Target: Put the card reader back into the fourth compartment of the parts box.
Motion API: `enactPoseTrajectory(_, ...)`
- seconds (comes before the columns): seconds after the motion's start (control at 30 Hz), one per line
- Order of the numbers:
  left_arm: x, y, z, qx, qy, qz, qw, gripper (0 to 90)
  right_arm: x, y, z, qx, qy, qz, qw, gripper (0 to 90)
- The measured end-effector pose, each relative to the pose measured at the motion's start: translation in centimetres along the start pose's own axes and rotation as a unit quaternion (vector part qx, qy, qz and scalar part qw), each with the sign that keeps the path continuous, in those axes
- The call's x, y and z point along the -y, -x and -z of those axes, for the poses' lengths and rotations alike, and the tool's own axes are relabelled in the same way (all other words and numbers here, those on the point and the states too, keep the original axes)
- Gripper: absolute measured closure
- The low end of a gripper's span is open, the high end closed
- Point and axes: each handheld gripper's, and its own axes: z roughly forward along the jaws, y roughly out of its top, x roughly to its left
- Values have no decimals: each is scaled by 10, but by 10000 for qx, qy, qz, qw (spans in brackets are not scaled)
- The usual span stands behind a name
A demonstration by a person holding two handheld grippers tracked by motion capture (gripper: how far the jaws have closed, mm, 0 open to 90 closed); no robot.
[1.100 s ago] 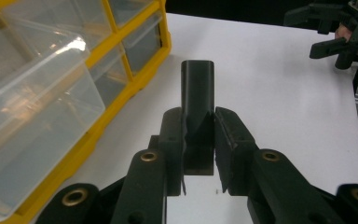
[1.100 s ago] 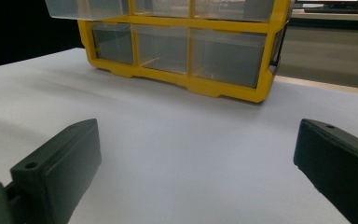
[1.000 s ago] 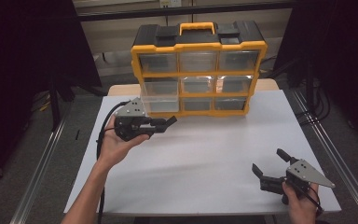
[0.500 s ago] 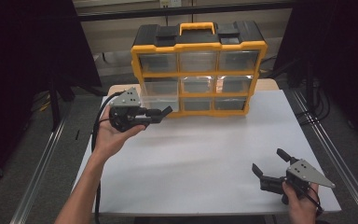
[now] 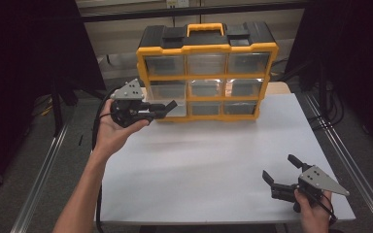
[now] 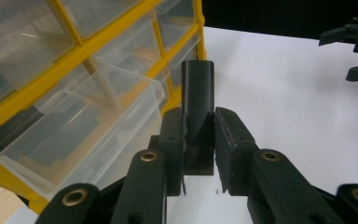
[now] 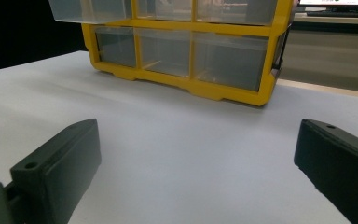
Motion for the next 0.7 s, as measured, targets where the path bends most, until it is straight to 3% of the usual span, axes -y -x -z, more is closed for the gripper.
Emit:
enactPoseTrajectory(0.33, -16, -6, 1, -99, -89, -70, 9999, 740, 0, 0, 0, 8, 0, -20, 10000, 6)
enactPoseTrajectory(0.7, -28, -22, 4, -305, -248, -11, 9992, 740, 0, 1, 0, 4, -7, -5, 10000, 6)
